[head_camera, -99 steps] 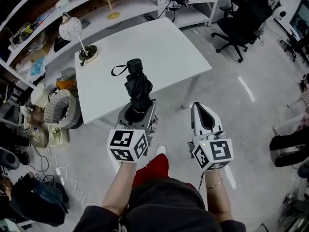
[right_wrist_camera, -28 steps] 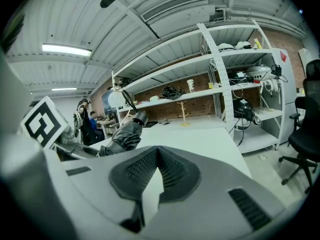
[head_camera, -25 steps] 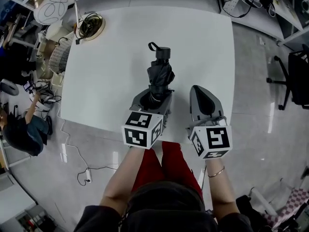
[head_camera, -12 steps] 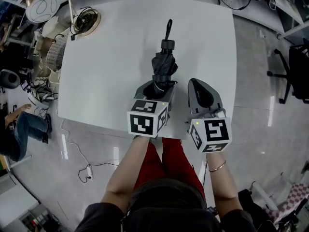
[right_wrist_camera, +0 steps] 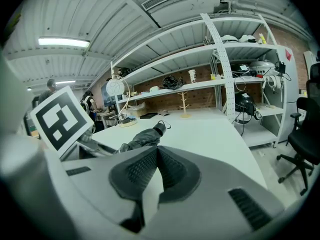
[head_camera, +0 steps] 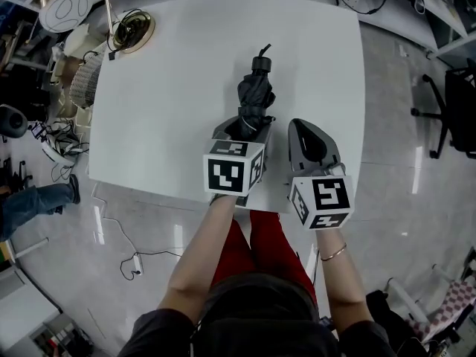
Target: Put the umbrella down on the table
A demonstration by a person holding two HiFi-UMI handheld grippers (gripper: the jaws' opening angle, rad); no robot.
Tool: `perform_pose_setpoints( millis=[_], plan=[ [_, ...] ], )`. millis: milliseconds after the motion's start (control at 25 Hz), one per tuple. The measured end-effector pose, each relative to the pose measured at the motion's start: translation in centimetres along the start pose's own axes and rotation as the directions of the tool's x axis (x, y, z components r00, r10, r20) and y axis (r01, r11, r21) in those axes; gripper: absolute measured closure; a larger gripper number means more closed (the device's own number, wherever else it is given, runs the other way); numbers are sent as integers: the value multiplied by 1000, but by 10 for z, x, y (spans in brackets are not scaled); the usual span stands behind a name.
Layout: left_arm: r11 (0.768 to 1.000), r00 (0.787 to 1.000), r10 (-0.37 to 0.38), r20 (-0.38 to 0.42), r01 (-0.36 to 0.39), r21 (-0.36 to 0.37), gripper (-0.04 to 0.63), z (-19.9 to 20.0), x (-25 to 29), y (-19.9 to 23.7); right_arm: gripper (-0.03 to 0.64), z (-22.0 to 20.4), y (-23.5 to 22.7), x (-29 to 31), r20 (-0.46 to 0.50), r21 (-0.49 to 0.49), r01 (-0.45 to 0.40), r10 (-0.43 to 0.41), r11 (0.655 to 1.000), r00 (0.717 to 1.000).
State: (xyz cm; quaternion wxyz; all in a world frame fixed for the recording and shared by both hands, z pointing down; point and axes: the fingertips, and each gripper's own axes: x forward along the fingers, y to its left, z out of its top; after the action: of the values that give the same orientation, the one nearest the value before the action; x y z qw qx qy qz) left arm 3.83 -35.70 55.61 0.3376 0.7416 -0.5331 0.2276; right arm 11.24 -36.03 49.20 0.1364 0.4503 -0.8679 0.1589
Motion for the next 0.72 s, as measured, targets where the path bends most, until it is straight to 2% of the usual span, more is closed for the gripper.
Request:
perform_pose_setpoints(
  millis=[280, 520, 720],
  plan=[
    [1000, 1000, 24, -19, -24, -4, 379, -1, 9, 4, 601, 2, -3, 4, -3, 5, 10, -10, 1000, 1000],
    [1000, 999, 7, -35, -7, -19, 364, -2, 15, 7, 601, 7, -8, 3, 1, 6, 31, -31, 1000, 1000],
    [999, 999, 37, -40, -37, 5, 355, -2, 14, 6, 601, 18, -7, -5, 21, 6, 47, -47, 999, 999]
  ],
)
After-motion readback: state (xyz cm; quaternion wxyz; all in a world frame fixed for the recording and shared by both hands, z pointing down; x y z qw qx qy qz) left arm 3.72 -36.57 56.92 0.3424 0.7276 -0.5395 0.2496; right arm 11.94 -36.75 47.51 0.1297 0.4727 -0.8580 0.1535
